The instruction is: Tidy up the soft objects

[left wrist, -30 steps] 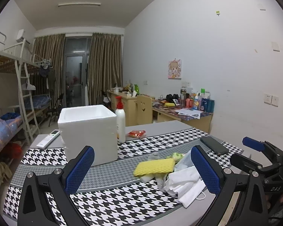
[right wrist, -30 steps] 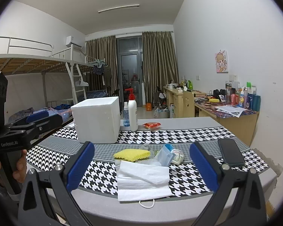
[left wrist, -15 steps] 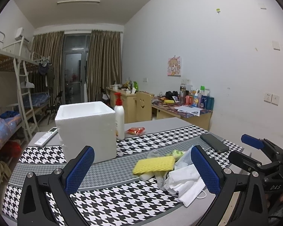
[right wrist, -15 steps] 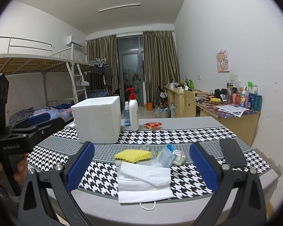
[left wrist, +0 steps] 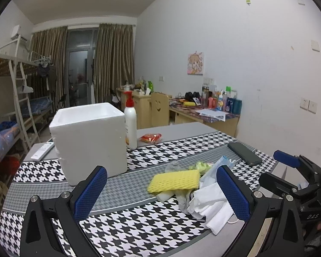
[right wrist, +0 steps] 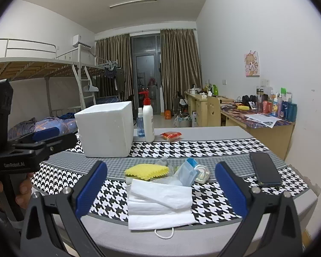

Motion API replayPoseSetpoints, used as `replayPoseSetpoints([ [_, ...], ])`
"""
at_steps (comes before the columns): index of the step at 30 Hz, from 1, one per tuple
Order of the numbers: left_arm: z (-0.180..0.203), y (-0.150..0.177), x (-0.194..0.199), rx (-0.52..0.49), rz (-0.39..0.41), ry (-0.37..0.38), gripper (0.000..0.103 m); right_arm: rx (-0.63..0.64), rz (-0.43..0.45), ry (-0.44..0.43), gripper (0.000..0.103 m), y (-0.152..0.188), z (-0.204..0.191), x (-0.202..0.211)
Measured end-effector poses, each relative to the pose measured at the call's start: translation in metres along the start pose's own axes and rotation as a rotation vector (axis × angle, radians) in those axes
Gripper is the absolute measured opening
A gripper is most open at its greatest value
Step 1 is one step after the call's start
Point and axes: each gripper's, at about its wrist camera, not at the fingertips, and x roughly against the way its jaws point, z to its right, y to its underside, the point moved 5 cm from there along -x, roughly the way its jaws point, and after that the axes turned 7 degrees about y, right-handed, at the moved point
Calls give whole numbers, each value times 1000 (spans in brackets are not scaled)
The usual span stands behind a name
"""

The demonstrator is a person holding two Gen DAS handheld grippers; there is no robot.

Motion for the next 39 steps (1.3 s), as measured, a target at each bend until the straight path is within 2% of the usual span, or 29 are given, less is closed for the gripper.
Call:
replayPoseSetpoints([
  [21, -3, 23, -35, 47, -73, 15, 102, -14, -127, -33, 102, 31, 6, -37],
  [39, -10, 50, -48, 84, -144, 10, 102, 26, -232, -52, 102, 57, -8, -61],
])
